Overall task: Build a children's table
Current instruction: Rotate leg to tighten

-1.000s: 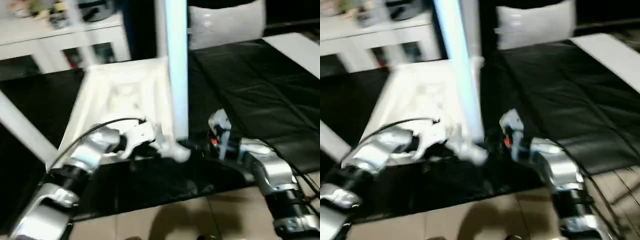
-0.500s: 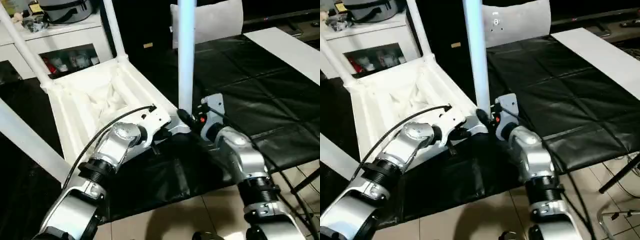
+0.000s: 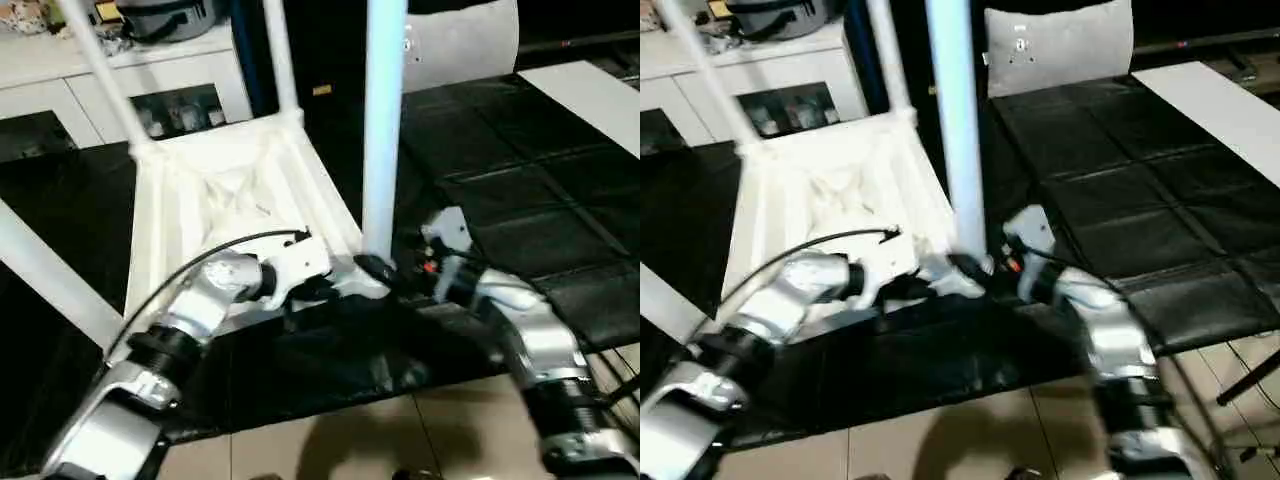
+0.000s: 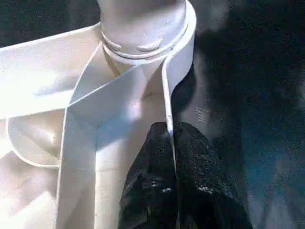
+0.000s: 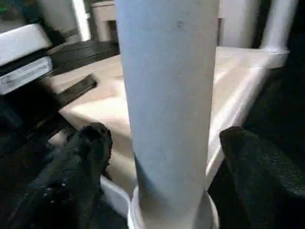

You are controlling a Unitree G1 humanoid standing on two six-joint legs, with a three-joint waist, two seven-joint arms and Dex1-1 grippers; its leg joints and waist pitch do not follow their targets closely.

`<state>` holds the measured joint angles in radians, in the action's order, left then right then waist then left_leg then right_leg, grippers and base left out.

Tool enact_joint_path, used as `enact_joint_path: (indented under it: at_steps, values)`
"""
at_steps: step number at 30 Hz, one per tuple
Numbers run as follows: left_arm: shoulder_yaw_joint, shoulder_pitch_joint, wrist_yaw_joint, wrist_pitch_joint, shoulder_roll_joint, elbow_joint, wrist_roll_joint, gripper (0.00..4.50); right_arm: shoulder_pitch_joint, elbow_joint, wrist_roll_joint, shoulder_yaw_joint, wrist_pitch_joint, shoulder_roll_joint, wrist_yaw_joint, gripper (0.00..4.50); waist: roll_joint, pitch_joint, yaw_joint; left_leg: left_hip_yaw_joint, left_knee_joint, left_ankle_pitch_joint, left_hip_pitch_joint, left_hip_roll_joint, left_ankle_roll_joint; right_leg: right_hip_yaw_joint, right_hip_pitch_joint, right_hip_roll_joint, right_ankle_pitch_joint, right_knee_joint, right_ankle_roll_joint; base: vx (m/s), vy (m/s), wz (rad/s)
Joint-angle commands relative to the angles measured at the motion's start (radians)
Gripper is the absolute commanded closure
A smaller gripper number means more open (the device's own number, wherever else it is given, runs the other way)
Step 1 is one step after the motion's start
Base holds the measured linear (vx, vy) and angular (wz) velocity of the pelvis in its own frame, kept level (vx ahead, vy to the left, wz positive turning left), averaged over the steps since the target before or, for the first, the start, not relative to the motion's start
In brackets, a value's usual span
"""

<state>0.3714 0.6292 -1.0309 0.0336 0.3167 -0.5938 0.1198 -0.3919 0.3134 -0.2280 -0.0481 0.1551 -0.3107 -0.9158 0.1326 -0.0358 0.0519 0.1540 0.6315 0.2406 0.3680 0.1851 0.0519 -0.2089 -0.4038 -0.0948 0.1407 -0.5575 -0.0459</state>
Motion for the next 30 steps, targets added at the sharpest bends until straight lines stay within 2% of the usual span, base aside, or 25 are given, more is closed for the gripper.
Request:
enact_joint_path:
  at_steps: [1, 2, 6, 7, 9, 10, 12, 14, 15, 18, 19, 22, 27, 28, 29, 30]
  values:
    - [0.033, -0.013, -0.080, -0.080, 0.031, 0.022, 0.002, 4.50, 0.006, -0.049, -0.033, -0.022, 0.049, -0.045, -0.106, 0.19, -0.023, 0.071, 0.002, -0.019, -0.068, 0.064, 0.001, 0.048, -0.131, 0.071, 0.072, -0.077, 0.340, 0.070, -0.003, 0.000, 0.000, 0.00]
    - [0.036, -0.022, -0.122, -0.108, 0.044, 0.029, -0.012, 4.50, 0.008, -0.060, -0.039, -0.035, 0.070, -0.077, -0.152, 0.09, -0.023, 0.072, 0.007, -0.018, -0.067, 0.067, 0.000, 0.047, -0.130, 0.070, 0.072, -0.076, 0.347, 0.070, 0.002, 0.000, 0.000, 0.00]
    - [0.061, -0.044, -0.213, -0.153, 0.080, 0.054, -0.030, 4.50, -0.004, -0.051, -0.015, -0.082, 0.053, -0.150, -0.244, 0.03, -0.024, 0.074, 0.015, -0.018, -0.067, 0.057, 0.001, 0.050, -0.129, 0.073, 0.068, -0.077, 0.332, 0.066, -0.002, 0.000, 0.000, 0.00]
    - [0.073, -0.049, -0.244, -0.163, 0.093, 0.065, -0.034, 4.50, -0.008, -0.060, -0.041, -0.085, 0.087, -0.167, -0.294, 0.03, -0.030, 0.074, 0.019, -0.016, -0.067, 0.060, 0.003, 0.048, -0.130, 0.071, 0.070, -0.077, 0.339, 0.065, -0.003, 0.000, 0.000, 0.00]
    - [0.082, -0.050, -0.272, -0.163, 0.102, 0.074, -0.038, 4.50, -0.013, -0.067, -0.057, -0.087, 0.103, -0.178, -0.331, 0.03, -0.028, 0.074, 0.024, -0.016, -0.066, 0.054, 0.001, 0.050, -0.133, 0.072, 0.068, -0.076, 0.346, 0.067, -0.004, 0.000, 0.000, 0.00]
    - [0.084, -0.051, -0.280, -0.164, 0.104, 0.075, -0.038, 4.50, -0.014, -0.067, -0.060, -0.088, 0.105, -0.181, -0.340, 0.28, -0.030, 0.074, 0.031, -0.016, -0.067, 0.051, 0.000, 0.053, -0.134, 0.073, 0.066, -0.077, 0.348, 0.066, -0.007, 0.000, 0.000, 0.00]
    - [0.090, -0.050, -0.298, -0.170, 0.109, 0.079, -0.037, 4.50, -0.020, -0.067, -0.069, -0.091, 0.117, -0.187, -0.363, 0.28, -0.032, 0.075, 0.040, -0.015, -0.066, 0.041, -0.002, 0.054, -0.131, 0.074, 0.065, -0.078, 0.346, 0.066, -0.011, 0.000, 0.000, 0.00]
    - [0.093, -0.049, -0.321, -0.187, 0.111, 0.075, -0.038, 4.50, -0.034, -0.063, -0.088, -0.105, 0.141, -0.197, -0.403, 0.60, -0.033, 0.075, 0.047, -0.015, -0.066, 0.038, -0.002, 0.054, -0.128, 0.074, 0.064, -0.077, 0.348, 0.064, -0.009, 0.000, 0.000, 0.00]
    - [0.094, -0.049, -0.327, -0.190, 0.112, 0.076, -0.039, 4.50, -0.039, -0.058, -0.091, -0.109, 0.143, -0.197, -0.411, 0.68, -0.038, 0.076, 0.049, -0.015, -0.066, 0.034, -0.001, 0.055, -0.129, 0.075, 0.065, -0.077, 0.343, 0.064, -0.008, 0.000, 0.000, 0.00]
    - [0.098, -0.052, -0.334, -0.188, 0.115, 0.084, -0.042, 4.50, -0.046, -0.046, -0.091, -0.114, 0.150, -0.194, -0.426, 0.76, -0.035, 0.076, 0.052, -0.014, -0.067, 0.032, -0.001, 0.055, -0.122, 0.074, 0.064, -0.078, 0.344, 0.064, -0.009, 0.000, 0.000, 0.00]
    - [0.100, -0.055, -0.339, -0.185, 0.118, 0.089, -0.044, 4.50, -0.048, -0.039, -0.092, -0.119, 0.156, -0.191, -0.436, 1.07, -0.038, 0.076, 0.054, -0.014, -0.067, 0.035, 0.000, 0.054, -0.119, 0.073, 0.066, -0.078, 0.348, 0.064, -0.008, 0.000, 0.000, 0.00]
    - [0.101, -0.058, -0.344, -0.186, 0.122, 0.092, -0.043, 4.50, -0.051, -0.028, -0.091, -0.123, 0.159, -0.181, -0.440, 1.15, -0.039, 0.076, 0.057, -0.013, -0.067, 0.038, -0.001, 0.054, -0.113, 0.073, 0.064, -0.078, 0.359, 0.065, -0.002, 0.000, 0.000, 0.00]
    - [0.098, -0.057, -0.348, -0.191, 0.121, 0.089, -0.045, 4.50, -0.056, -0.022, -0.097, -0.131, 0.169, -0.174, -0.446, 1.61, -0.039, 0.076, 0.056, -0.013, -0.068, 0.038, -0.001, 0.053, -0.108, 0.072, 0.065, -0.077, 0.362, 0.068, 0.003, 0.000, 0.000, 0.00]
    - [0.100, -0.057, -0.348, -0.192, 0.119, 0.088, -0.045, 4.50, -0.055, -0.024, -0.101, -0.135, 0.174, -0.172, -0.449, 1.80, -0.033, 0.075, 0.056, -0.013, -0.067, 0.041, -0.003, 0.053, -0.106, 0.072, 0.064, -0.077, 0.365, 0.068, 0.003, 0.000, 0.000, 0.00]
    - [0.100, -0.057, -0.348, -0.192, 0.118, 0.088, -0.045, 4.50, -0.055, -0.027, -0.103, -0.136, 0.177, -0.170, -0.450, 1.80, -0.028, 0.075, 0.055, -0.013, -0.067, 0.048, -0.003, 0.052, -0.103, 0.071, 0.064, -0.076, 0.369, 0.070, 0.004, 0.000, 0.000, 0.00]
    - [0.100, -0.057, -0.348, -0.192, 0.118, 0.088, -0.045, 4.50, -0.055, -0.027, -0.103, -0.136, 0.177, -0.170, -0.450, 1.80, -0.031, 0.075, 0.053, -0.013, -0.067, 0.050, -0.002, 0.052, -0.102, 0.070, 0.065, -0.075, 0.370, 0.072, 0.006, 0.000, 0.000, 0.00]
